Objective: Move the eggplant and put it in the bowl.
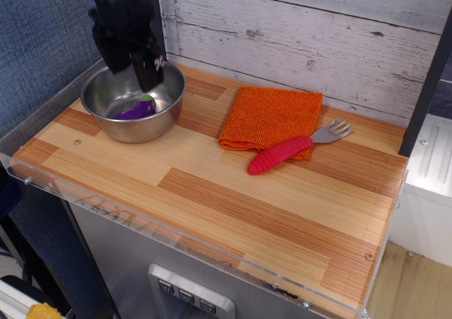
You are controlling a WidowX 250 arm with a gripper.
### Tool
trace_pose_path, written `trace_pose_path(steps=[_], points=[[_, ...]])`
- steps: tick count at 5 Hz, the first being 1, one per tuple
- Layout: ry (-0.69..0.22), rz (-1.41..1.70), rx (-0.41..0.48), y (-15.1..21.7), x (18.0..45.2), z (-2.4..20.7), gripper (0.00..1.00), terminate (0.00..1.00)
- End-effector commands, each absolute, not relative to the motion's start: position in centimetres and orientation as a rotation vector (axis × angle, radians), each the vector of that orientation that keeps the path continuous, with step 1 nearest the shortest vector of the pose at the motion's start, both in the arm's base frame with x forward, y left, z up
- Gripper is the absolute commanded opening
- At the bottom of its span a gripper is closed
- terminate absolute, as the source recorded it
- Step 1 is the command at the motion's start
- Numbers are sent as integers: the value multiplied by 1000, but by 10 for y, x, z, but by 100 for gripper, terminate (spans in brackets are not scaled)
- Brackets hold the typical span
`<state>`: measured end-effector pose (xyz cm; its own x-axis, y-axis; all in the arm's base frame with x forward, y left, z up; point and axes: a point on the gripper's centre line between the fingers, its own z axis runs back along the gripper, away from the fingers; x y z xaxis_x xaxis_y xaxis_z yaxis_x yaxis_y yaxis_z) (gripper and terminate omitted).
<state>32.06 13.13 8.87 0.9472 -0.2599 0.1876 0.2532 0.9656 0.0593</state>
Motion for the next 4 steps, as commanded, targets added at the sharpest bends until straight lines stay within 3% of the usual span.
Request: trace_pose_path(steps=[1,3,4], points=[[-346,-281,68,130,305,156,100,0],[-346,-281,68,130,305,156,100,0],[-346,-281,68,130,305,156,100,100]])
